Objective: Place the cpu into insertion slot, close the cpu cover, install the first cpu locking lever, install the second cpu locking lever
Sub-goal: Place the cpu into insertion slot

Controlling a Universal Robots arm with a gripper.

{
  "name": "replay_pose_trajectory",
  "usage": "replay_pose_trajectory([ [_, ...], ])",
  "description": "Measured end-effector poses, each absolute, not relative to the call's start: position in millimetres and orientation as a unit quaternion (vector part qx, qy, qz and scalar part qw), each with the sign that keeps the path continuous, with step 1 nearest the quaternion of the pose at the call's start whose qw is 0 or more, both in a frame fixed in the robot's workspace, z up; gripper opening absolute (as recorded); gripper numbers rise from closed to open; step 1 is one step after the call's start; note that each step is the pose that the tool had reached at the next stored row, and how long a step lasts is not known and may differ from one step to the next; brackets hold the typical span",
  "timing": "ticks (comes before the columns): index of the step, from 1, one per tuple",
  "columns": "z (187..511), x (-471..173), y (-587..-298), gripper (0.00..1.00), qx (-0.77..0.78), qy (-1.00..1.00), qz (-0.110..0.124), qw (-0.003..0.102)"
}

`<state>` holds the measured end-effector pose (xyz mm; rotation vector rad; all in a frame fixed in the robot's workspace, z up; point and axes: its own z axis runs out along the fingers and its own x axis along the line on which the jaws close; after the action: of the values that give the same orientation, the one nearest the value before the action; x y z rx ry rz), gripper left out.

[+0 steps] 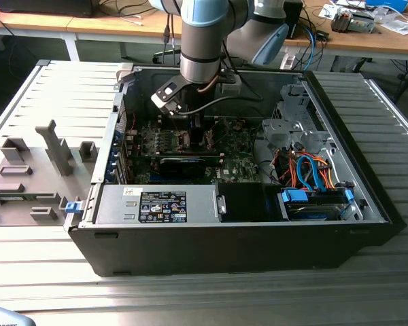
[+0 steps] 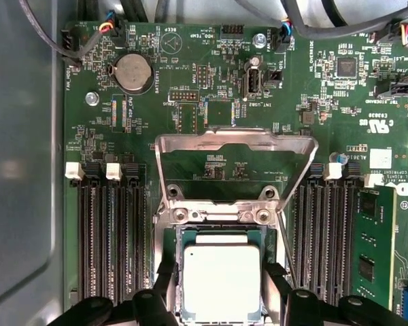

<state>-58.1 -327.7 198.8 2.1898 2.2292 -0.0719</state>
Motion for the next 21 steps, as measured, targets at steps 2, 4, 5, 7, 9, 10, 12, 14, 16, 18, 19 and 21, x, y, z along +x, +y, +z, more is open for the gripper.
replay_pose_trajectory([
  [2, 203.4, -58.1, -327.8, 0.62, 0.701, 0.713, -0.023, 0.008],
  [4, 204.3, -58.1, -327.7, 0.62, 0.701, 0.713, -0.023, 0.008],
  [5, 204.3, -58.1, -327.7, 0.62, 0.701, 0.713, -0.022, 0.008],
  [7, 204.9, -58.2, -327.7, 0.62, 0.701, 0.713, -0.021, 0.006],
  [9, 209.5, -58.2, -327.7, 0.62, 0.701, 0.713, -0.021, 0.006],
  [10, 213.7, -58.1, -327.6, 0.62, 0.701, 0.713, -0.021, 0.006],
  [12, 216.4, -58.1, -325.9, 0.60, 0.701, 0.713, -0.021, 0.006],
  [14, 216.5, -58.2, -326.2, 0.47, 0.700, 0.713, -0.020, 0.005],
  [16, 216.5, -58.3, -331.5, 0.41, 0.699, 0.715, -0.013, -0.001],
  [18, 216.1, -58.3, -332.9, 0.29, 0.696, 0.718, -0.013, -0.001],
  [19, 215.4, -58.3, -332.9, 0.29, 0.691, 0.723, -0.013, -0.001],
  [21, 213.7, -58.3, -333.0, 0.16, 0.675, 0.738, -0.013, -0.001],
])
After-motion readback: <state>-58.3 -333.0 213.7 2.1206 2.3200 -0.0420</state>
